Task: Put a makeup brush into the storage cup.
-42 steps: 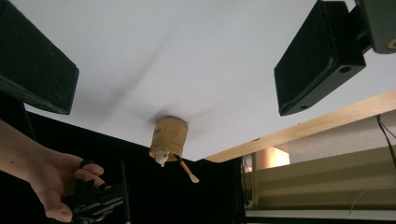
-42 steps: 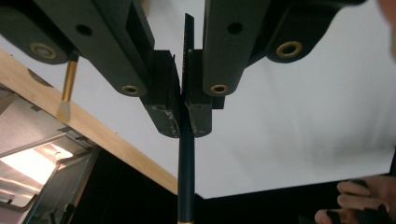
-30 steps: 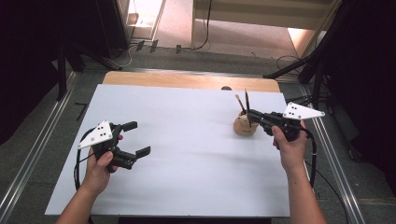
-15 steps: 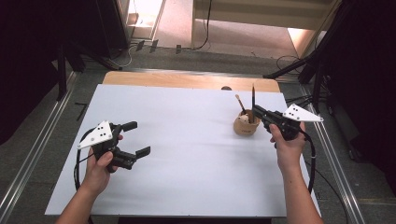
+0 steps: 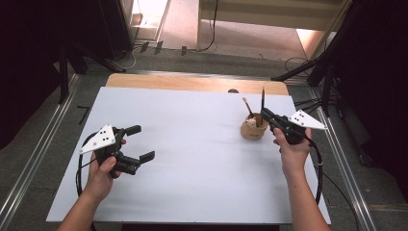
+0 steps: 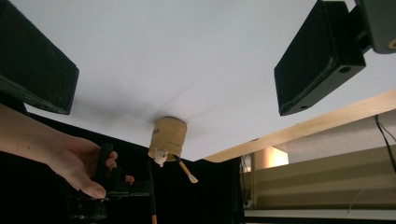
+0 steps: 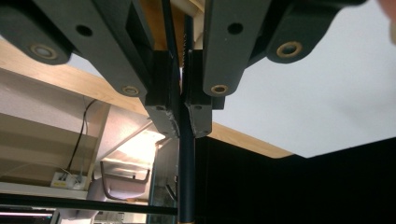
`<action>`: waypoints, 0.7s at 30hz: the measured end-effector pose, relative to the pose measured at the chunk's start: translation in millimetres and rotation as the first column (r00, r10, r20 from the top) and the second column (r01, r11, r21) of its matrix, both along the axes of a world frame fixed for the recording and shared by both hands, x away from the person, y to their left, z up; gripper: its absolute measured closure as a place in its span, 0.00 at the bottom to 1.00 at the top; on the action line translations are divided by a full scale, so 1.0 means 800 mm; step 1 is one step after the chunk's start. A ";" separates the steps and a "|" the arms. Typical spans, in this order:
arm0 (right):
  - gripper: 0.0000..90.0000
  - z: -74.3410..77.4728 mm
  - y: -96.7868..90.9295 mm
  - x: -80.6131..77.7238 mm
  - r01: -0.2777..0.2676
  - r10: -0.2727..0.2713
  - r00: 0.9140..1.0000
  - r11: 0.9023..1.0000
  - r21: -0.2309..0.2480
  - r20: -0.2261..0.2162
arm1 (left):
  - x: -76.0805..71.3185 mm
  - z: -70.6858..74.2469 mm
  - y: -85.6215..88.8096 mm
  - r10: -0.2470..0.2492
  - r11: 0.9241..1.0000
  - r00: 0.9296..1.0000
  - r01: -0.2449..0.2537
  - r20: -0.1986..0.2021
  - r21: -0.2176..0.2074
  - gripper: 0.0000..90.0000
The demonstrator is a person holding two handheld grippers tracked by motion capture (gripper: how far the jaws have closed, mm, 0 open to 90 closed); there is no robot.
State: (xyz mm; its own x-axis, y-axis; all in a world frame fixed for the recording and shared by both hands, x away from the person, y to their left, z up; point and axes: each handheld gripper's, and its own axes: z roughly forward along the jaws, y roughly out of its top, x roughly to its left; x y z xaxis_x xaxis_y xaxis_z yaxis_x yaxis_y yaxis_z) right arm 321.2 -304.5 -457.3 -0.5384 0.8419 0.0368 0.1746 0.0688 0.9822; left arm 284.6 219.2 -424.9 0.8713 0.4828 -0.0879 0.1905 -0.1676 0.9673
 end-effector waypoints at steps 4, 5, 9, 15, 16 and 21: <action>0.94 -0.007 -0.001 0.002 0.017 -0.017 1.000 1.000 0.011 -0.005 | 0.000 0.000 0.000 0.000 1.000 1.000 0.000 0.003 -0.002 0.00; 0.94 -0.009 -0.002 0.003 0.020 -0.020 1.000 1.000 0.017 -0.005 | 0.000 0.000 0.000 0.000 1.000 1.000 0.000 0.002 -0.001 0.00; 0.94 -0.017 -0.006 0.006 0.033 -0.033 0.999 0.999 0.016 -0.014 | 0.000 0.000 0.000 0.000 1.000 1.000 0.000 0.001 0.000 0.00; 0.94 -0.025 -0.006 0.009 0.041 -0.040 0.999 0.999 0.021 -0.031 | 0.000 -0.001 0.000 -0.002 1.000 1.000 0.002 0.002 -0.001 0.00; 0.94 -0.027 -0.006 0.010 0.045 -0.044 0.998 0.999 0.019 -0.034 | 0.000 -0.001 0.000 -0.001 1.000 1.000 0.001 0.002 0.000 0.00; 0.94 -0.033 -0.007 0.013 0.053 -0.052 0.998 0.998 0.025 -0.047 | 0.000 0.000 0.000 -0.001 1.000 1.000 0.001 0.002 -0.002 0.00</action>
